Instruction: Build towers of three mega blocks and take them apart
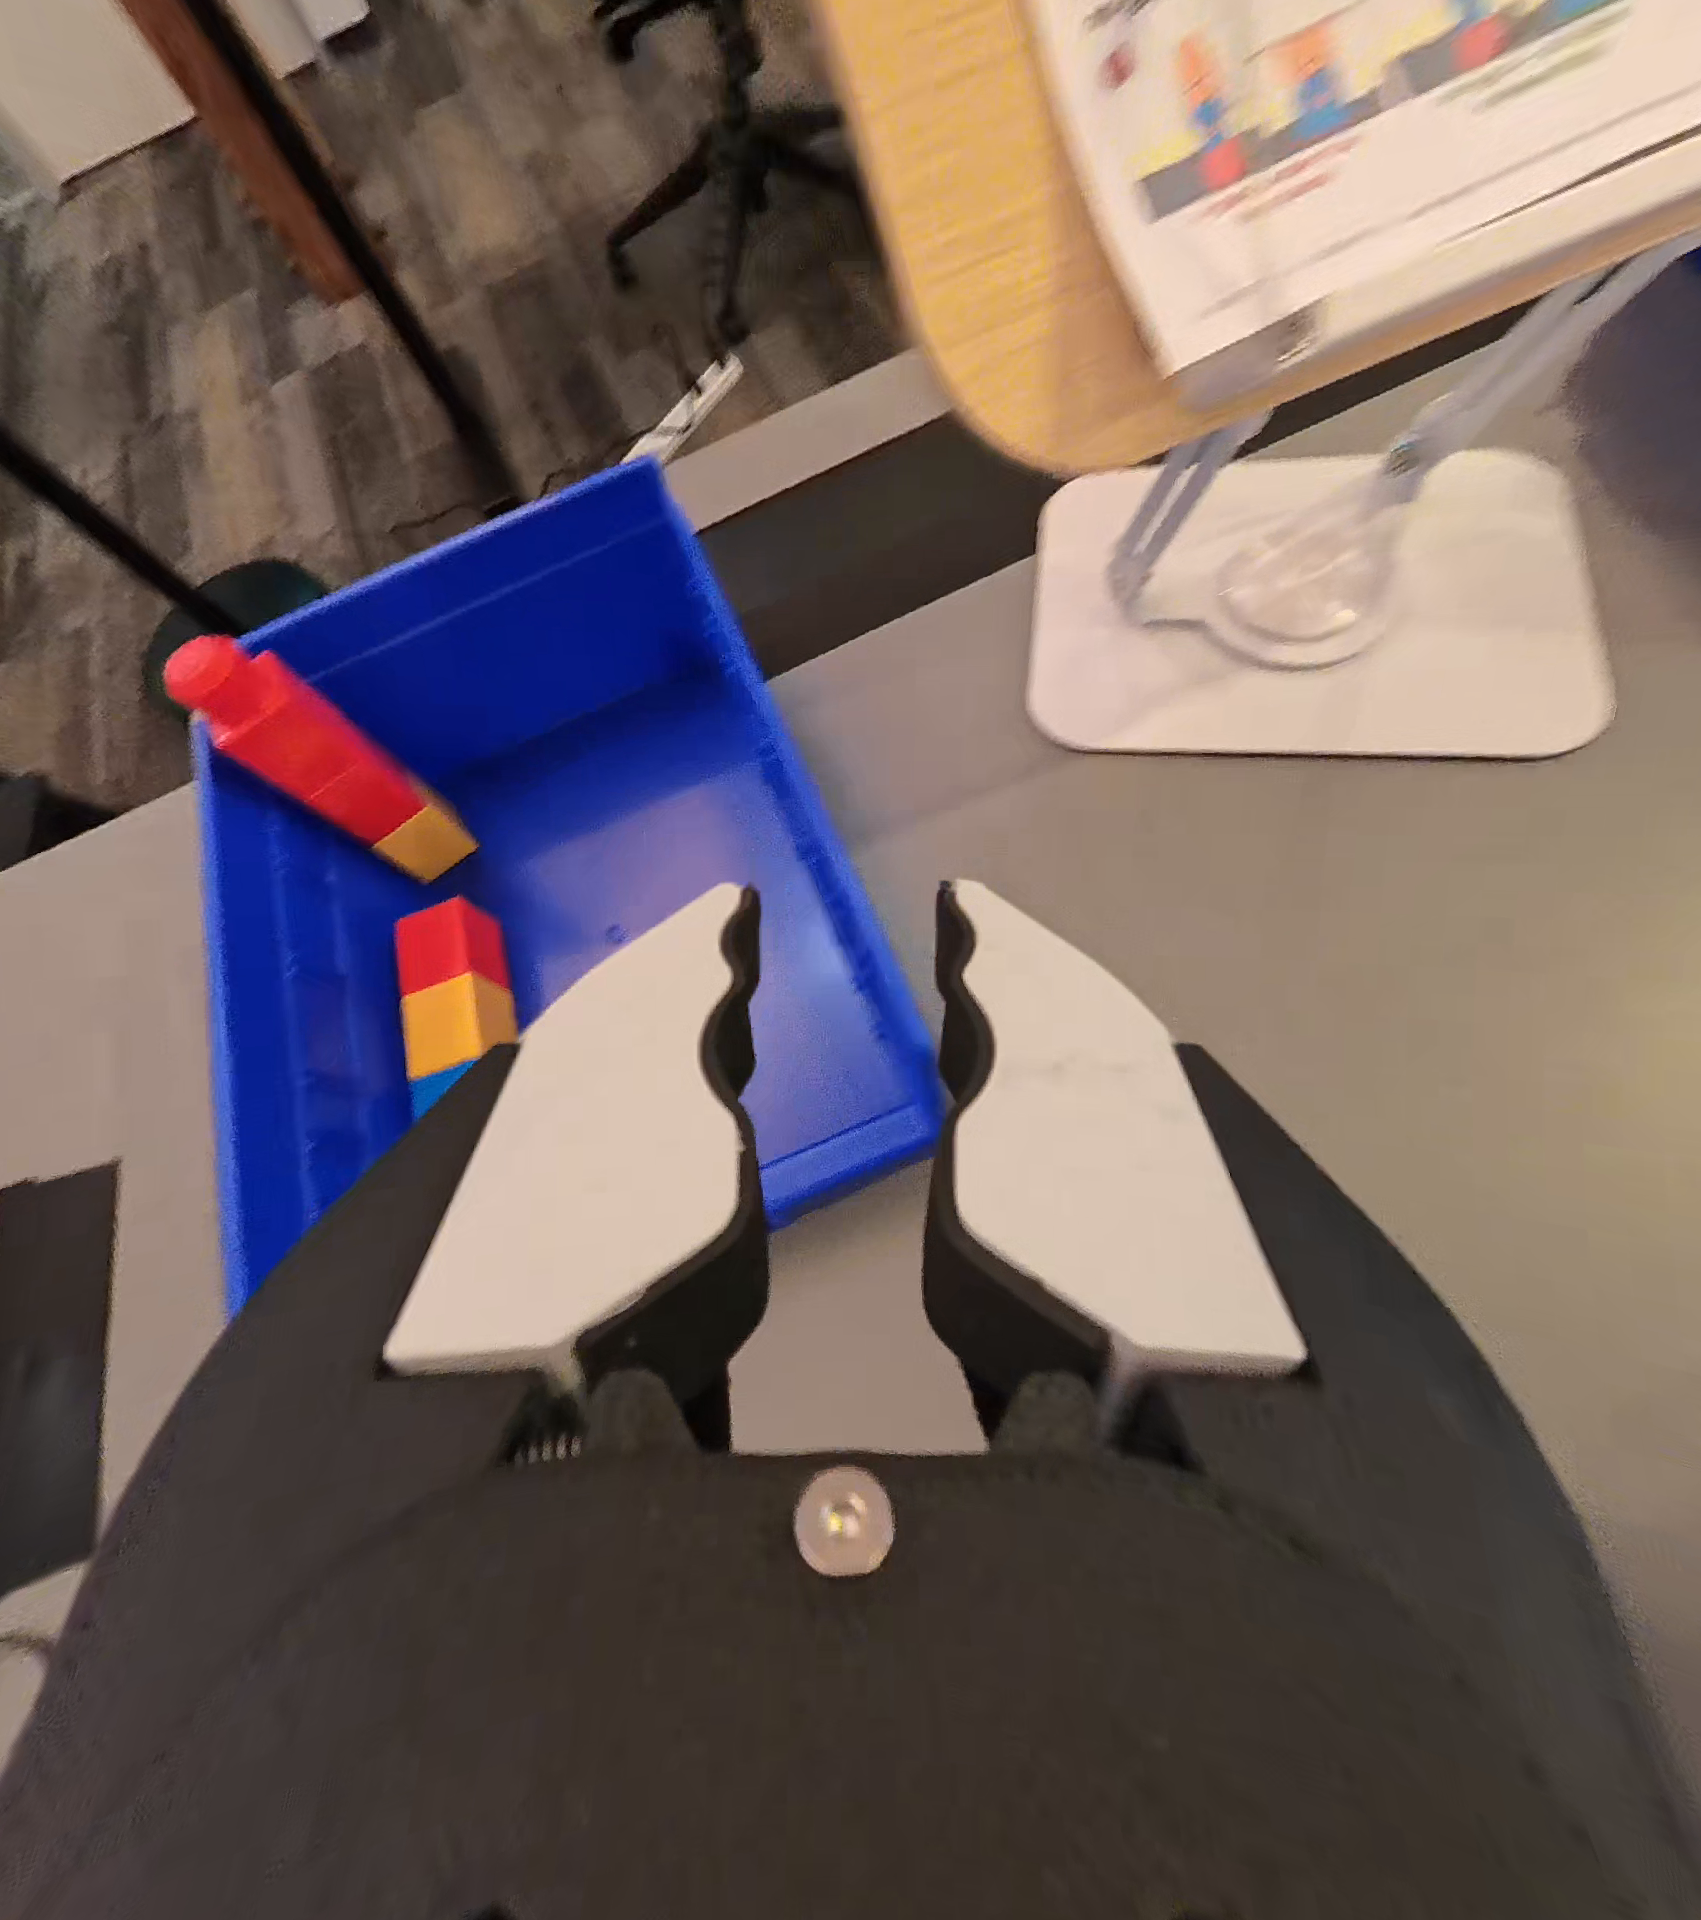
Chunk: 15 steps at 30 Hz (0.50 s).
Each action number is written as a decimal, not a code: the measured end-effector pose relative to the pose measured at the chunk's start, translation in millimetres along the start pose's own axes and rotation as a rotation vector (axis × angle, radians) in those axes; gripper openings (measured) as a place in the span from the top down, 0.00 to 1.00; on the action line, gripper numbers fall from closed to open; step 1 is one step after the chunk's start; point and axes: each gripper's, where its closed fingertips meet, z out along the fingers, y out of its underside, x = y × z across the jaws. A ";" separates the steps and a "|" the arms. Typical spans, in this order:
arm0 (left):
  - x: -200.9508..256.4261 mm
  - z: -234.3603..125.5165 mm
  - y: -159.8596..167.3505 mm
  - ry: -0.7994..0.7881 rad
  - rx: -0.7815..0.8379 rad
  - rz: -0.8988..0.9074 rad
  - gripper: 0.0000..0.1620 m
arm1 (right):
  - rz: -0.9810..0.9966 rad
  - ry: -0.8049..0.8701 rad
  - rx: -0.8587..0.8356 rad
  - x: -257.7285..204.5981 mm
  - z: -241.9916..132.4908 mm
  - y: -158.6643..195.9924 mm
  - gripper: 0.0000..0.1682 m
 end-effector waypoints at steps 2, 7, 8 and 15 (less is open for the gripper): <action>-13.5 6.7 11.9 -0.023 -0.045 -0.005 0.80 | 0.016 0.015 -0.021 5.1 6.3 6.7 0.76; -46.3 32.0 47.8 -0.079 -0.180 -0.012 0.77 | 0.031 0.033 -0.049 6.4 9.6 9.1 0.71; -53.5 37.2 55.9 -0.096 -0.209 -0.010 0.77 | 0.027 0.028 -0.033 4.0 7.8 4.8 0.72; -91.4 78.9 103.8 -0.161 -0.350 -0.007 0.71 | -0.013 -0.015 0.054 -16.8 -0.4 -21.7 0.73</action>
